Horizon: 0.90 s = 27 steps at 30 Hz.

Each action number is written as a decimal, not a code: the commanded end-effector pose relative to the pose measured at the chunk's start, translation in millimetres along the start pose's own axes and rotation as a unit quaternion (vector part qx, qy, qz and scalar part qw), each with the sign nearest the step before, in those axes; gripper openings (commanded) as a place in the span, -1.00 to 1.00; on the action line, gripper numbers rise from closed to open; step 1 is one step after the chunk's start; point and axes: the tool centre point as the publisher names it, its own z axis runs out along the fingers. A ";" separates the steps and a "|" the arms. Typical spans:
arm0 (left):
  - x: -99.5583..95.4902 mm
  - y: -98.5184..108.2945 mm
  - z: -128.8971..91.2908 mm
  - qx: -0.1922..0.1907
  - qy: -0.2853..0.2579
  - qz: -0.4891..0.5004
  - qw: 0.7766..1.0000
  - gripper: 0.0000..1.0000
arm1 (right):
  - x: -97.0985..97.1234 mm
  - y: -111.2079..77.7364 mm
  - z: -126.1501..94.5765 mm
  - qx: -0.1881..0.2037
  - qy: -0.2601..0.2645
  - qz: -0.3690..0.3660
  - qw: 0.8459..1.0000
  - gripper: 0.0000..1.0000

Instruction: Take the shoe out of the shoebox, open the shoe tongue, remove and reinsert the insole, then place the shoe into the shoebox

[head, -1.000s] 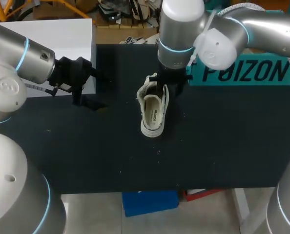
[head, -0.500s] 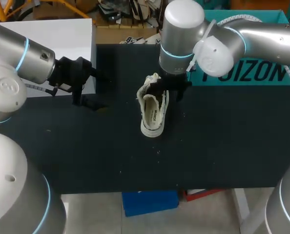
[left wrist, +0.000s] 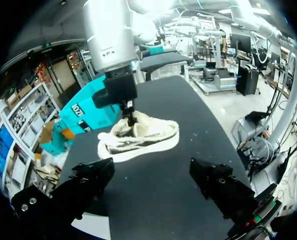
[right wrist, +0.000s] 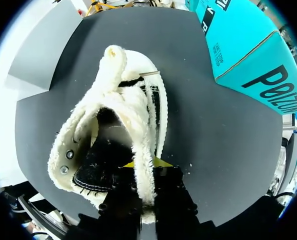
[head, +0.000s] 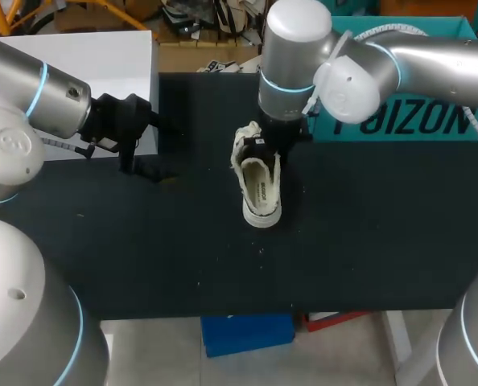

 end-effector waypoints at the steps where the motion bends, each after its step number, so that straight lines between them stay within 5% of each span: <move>1: 0.5 -0.5 -0.3 -0.002 0.000 0.000 1.000 1.00 | -1.3 0.3 -24.6 0.000 -0.002 0.000 1.000 -1.00; 9: 0.5 -0.5 -0.3 -0.002 0.000 0.000 1.000 1.00 | -11.7 16.5 -81.7 0.006 0.063 -0.105 0.992 -1.00; 15: 0.5 -0.5 -0.3 -0.002 0.000 0.000 1.000 1.00 | -37.3 39.7 -134.3 0.024 0.056 -0.288 0.956 -1.00; 17: 0.5 -0.5 -0.3 -0.002 0.000 0.000 1.000 1.00 | -51.1 50.5 -152.2 0.045 0.031 -0.375 0.925 -1.00; 19: 0.5 -0.5 -0.3 -0.002 0.000 0.000 1.000 1.00 | -59.7 56.1 -164.0 0.077 0.005 -0.477 0.876 -1.00; 22: 0.5 -0.5 -0.3 -0.002 0.000 0.000 1.000 1.00 | -77.7 64.6 -178.1 0.160 -0.155 -0.618 0.754 -1.00; 27: 0.5 -0.5 -0.3 -0.002 0.000 0.000 1.000 1.00 | -77.7 64.6 -178.1 0.160 -0.155 -0.618 0.754 -1.00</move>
